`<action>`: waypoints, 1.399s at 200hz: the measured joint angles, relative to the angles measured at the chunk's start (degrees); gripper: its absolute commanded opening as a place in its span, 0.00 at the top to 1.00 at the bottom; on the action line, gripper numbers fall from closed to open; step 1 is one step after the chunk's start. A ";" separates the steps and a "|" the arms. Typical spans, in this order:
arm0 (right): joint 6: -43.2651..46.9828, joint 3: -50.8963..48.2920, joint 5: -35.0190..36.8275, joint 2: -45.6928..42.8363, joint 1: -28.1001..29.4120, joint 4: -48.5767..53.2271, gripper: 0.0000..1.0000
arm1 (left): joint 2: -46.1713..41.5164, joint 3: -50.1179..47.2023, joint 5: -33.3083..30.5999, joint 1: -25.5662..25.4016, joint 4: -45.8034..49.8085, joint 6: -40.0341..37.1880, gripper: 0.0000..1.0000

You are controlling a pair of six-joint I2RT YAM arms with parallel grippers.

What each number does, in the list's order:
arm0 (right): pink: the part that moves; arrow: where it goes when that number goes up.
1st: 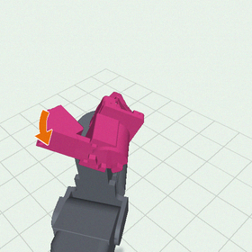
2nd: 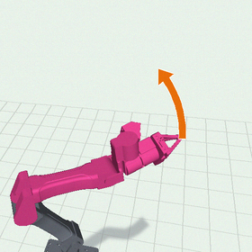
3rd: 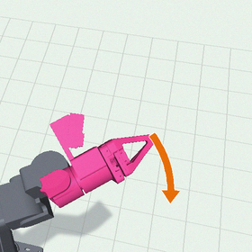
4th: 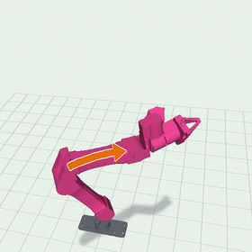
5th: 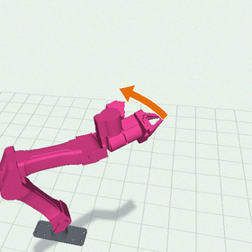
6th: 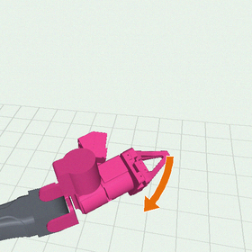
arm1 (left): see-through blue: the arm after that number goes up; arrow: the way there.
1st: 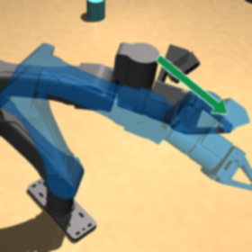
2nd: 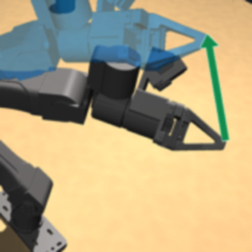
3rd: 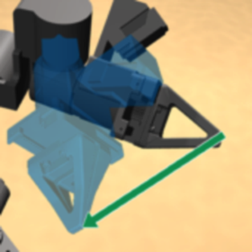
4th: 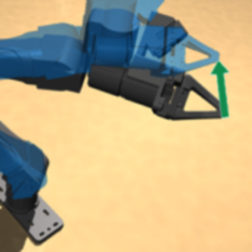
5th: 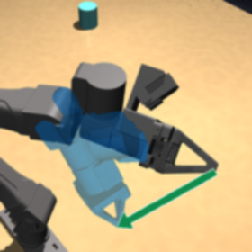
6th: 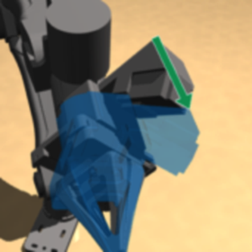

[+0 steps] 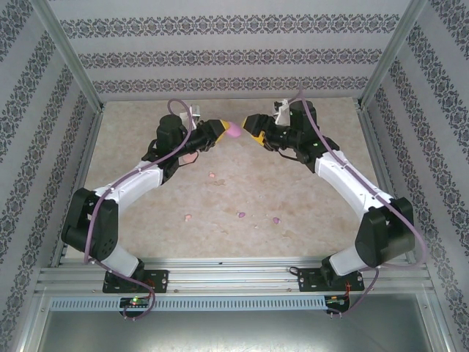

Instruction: Insert the wireless bluetooth earbuds into the charging case

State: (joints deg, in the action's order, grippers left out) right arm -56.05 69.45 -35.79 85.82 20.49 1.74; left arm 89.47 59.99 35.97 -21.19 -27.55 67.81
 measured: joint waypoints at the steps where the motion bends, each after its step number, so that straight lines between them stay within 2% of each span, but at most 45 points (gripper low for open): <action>1: -0.39 0.00 -0.20 0.11 0.00 -0.37 0.32 | 0.00 0.00 -0.04 -0.02 -0.02 0.04 0.79; 35: -6.34 -0.37 -2.78 1.66 0.04 -6.60 0.40 | -0.87 0.02 -0.50 -0.24 -1.73 1.77 0.79; 109: -13.31 -1.03 -5.16 4.02 1.90 -15.58 0.46 | -1.14 -0.02 -1.38 -0.94 -5.97 6.36 0.79; 157: -16.15 -1.01 -6.29 4.98 2.45 -19.02 0.75 | -2.08 -0.85 -2.84 -0.90 -6.49 7.67 0.78; 167: -16.70 -1.01 -6.64 4.98 2.45 -19.67 0.80 | -2.67 -0.92 -3.10 -0.85 -6.34 7.63 0.75; 180: -17.51 -1.01 -7.30 4.98 2.51 -20.87 0.85 | -3.48 -0.94 -3.30 -0.83 -5.68 6.78 0.66; 208: -17.90 -1.01 -8.68 4.98 2.64 -21.31 0.86 | -6.38 -0.94 -2.64 -0.81 -0.63 -1.01 0.44; 234: -18.38 -0.96 -10.82 4.63 2.10 -20.11 0.86 | -11.08 -1.40 -1.46 -0.26 4.26 -13.73 0.29; 280: -15.28 0.22 -15.08 1.66 -0.50 -8.66 0.85 | -20.94 -3.04 2.45 0.31 9.22 -43.10 0.14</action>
State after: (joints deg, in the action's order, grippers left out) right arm -71.33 69.67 -50.87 87.48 19.99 -6.92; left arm 68.53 56.95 38.41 -20.88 -18.33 24.71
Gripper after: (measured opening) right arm 0.242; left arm 0.822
